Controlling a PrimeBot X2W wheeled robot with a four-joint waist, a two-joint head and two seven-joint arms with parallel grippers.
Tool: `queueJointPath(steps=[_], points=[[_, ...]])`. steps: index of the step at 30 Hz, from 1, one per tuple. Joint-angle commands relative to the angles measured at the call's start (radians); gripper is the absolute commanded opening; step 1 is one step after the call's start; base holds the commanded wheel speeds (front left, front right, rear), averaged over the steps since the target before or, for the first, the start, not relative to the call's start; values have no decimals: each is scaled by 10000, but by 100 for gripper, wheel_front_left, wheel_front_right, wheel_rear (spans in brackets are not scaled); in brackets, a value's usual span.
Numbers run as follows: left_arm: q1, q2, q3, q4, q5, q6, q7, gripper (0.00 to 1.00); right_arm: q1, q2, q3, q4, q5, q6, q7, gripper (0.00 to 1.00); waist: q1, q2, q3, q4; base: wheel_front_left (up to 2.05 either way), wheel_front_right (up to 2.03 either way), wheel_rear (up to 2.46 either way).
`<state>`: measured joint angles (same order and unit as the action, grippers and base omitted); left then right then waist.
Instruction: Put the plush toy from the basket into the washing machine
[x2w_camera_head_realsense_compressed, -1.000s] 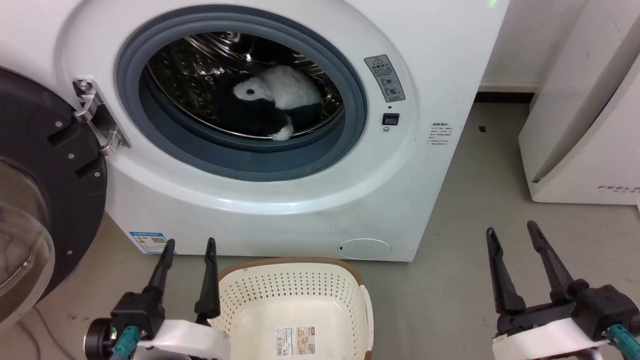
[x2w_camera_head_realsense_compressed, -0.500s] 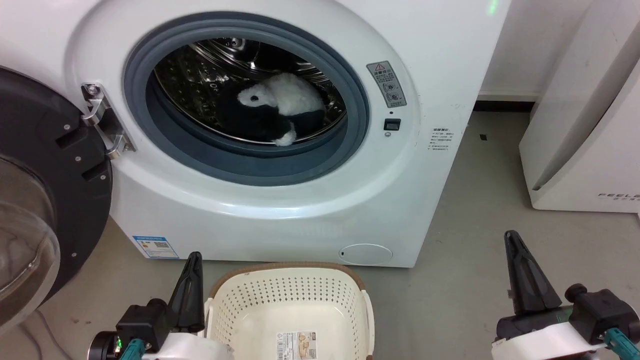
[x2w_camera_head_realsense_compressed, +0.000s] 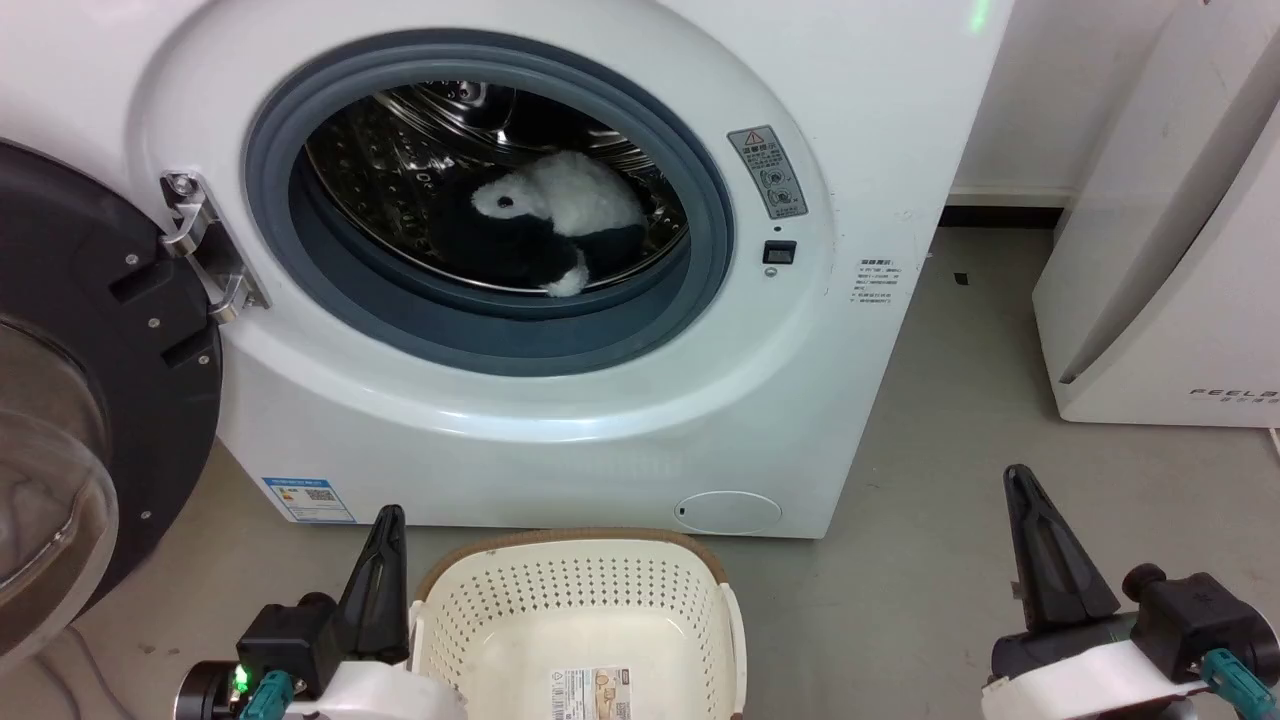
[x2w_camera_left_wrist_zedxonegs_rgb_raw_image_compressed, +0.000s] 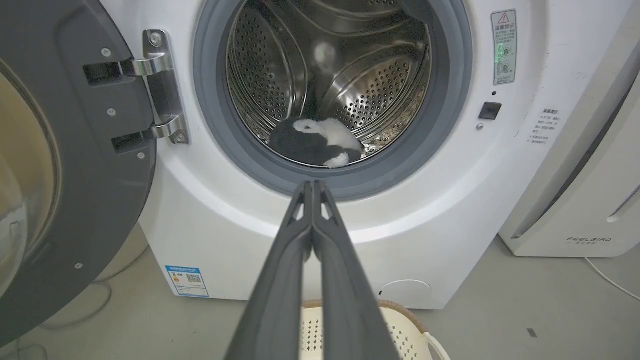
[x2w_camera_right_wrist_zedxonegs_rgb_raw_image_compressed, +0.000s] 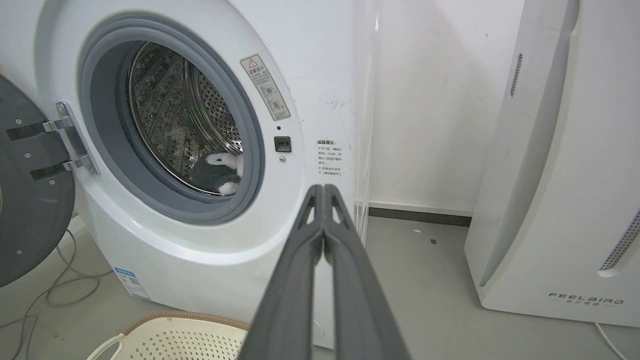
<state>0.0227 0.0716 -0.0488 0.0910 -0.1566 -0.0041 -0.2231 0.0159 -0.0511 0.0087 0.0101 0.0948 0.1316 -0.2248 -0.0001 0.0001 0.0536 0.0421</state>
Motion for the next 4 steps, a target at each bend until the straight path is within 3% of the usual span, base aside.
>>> queueJointPath(steps=[1,4], points=[[-31,-27,46,-82,121,4,46,0,-23,1,-6,-13,-50,-1,49,0,1,-1,-7,-5,0,0,0],[-37,-33,58,-105,161,5,107,0,-27,2,-8,-15,-75,-2,110,0,1,-1,-22,-17,0,0,0]])
